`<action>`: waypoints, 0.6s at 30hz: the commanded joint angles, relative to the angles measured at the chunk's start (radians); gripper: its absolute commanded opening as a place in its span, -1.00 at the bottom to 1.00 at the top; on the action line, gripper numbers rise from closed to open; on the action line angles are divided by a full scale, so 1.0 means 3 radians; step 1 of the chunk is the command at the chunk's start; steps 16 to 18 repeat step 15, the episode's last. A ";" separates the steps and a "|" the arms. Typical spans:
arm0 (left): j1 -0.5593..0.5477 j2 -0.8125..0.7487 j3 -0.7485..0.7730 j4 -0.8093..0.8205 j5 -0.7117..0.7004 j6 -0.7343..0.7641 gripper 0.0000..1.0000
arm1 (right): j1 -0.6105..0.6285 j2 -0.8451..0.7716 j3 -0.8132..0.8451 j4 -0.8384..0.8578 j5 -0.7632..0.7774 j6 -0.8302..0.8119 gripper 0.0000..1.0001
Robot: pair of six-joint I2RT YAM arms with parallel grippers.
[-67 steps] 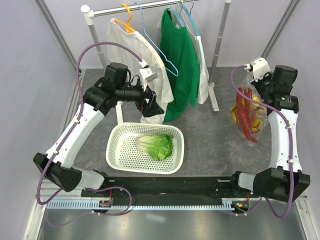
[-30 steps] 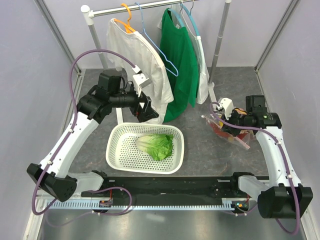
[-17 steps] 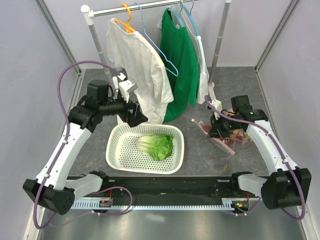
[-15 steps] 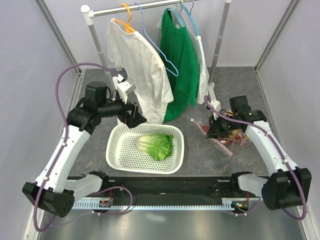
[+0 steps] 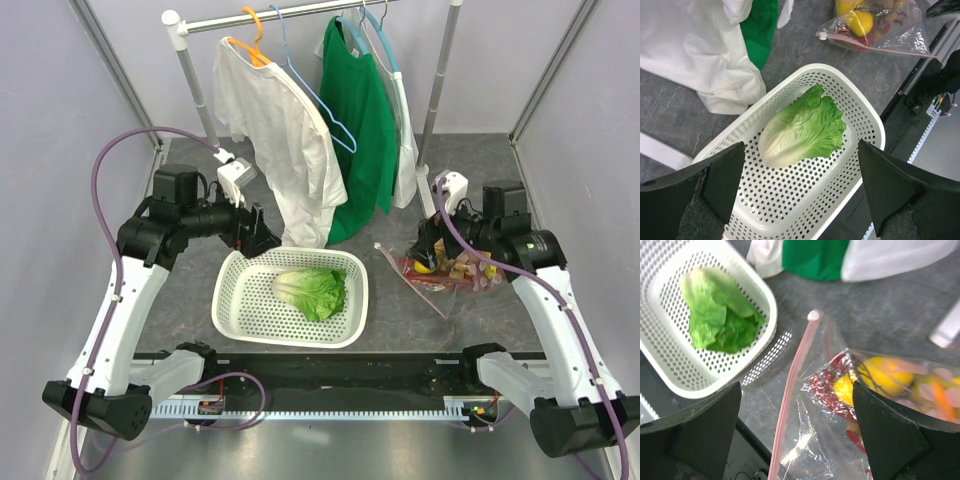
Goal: Place the food in the zip-top bag and seal the zipper
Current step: Place the zipper food storage bag at the center of the board, then reset both arms
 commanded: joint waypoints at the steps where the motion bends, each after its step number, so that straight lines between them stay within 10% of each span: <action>1: 0.0094 -0.0125 0.0186 -0.0285 -0.0142 -0.0073 0.99 | -0.0004 -0.0110 0.0236 0.0055 0.0386 0.0437 0.96; 18: 0.0094 -0.0437 -0.0121 -0.0536 -0.1221 -0.0093 0.99 | -0.0020 -0.0642 -0.0010 0.0034 0.0923 0.0816 0.96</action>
